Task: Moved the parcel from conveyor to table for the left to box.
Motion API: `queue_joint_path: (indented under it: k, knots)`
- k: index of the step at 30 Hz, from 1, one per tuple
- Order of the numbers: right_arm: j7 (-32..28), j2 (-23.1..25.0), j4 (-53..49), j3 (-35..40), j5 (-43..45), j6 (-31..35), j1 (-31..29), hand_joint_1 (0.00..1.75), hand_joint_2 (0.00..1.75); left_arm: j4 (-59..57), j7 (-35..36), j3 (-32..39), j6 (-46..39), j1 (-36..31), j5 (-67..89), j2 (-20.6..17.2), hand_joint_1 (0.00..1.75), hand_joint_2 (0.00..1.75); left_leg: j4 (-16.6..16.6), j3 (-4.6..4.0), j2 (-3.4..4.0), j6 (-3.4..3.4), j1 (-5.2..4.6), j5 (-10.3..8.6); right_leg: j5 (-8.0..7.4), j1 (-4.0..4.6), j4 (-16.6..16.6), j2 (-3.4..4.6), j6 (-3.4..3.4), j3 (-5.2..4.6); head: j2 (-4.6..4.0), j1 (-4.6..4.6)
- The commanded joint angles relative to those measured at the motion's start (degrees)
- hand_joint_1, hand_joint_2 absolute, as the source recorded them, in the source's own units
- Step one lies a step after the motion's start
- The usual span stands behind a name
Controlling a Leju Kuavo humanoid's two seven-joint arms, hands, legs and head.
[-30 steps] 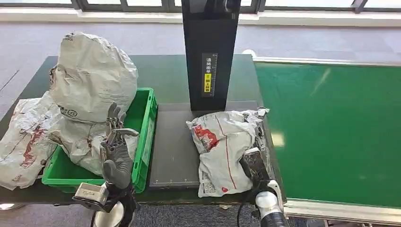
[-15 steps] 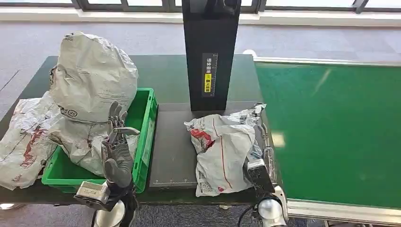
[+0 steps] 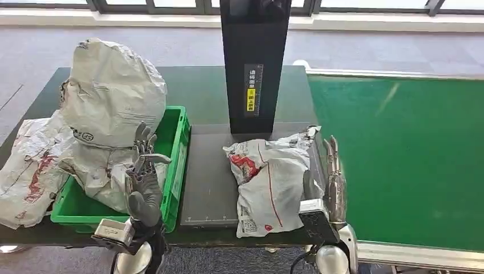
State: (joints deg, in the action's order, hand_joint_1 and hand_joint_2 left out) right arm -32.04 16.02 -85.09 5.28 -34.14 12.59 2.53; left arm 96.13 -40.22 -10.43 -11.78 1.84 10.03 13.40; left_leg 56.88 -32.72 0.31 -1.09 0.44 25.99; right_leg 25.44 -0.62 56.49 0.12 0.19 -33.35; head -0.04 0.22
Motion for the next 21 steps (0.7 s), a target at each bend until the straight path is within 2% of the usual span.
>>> queue_joint_path:
  k: [1,8,11,15,21]
  knots:
    - [1.42,-1.05,0.17,2.95,-0.92,1.06,1.36,0.0,0.0,-3.81,0.22,0.17,0.85,-2.09,-0.11,-0.64,0.0,0.0,-0.06,0.09,-0.1,0.02,0.01,-0.01,0.02,0.02,-0.06,-0.1,-0.02,0.12,0.02,0.02]
    - [1.42,-1.05,0.17,2.95,-0.92,1.06,1.36,0.0,0.0,-3.81,0.22,0.17,0.85,-2.09,-0.11,-0.64,0.0,0.0,-0.04,0.04,-0.08,0.01,0.01,-0.01,0.01,0.01,-0.04,-0.06,-0.01,0.07,0.02,0.02]
    - [-1.58,-1.45,-5.93,2.38,2.78,2.22,4.87,0.0,0.0,-5.45,0.22,-0.07,1.34,-2.87,0.01,-0.84,0.0,0.0,-0.05,0.06,-0.2,0.02,0.01,-0.01,0.05,0.02,-0.05,-0.18,-0.01,0.12,0.0,0.02]
    - [-5.46,-1.93,-11.02,5.38,2.76,3.32,6.3,0.0,0.0,-12.0,0.22,0.51,3.85,-4.69,6.9,0.44,0.0,0.0,-0.08,0.08,-0.26,0.04,-0.01,-0.02,0.06,-0.01,-0.07,-0.23,-0.01,0.16,0.0,0.02]
    - [-6.6,-2.17,-12.25,6.67,3.19,3.24,6.03,0.0,0.0,-15.93,3.47,-1.58,0.86,-7.16,16.89,0.89,0.0,0.0,-0.07,0.05,-0.21,0.03,-0.02,-0.03,0.01,0.0,-0.08,-0.18,0.0,0.13,0.02,0.02]
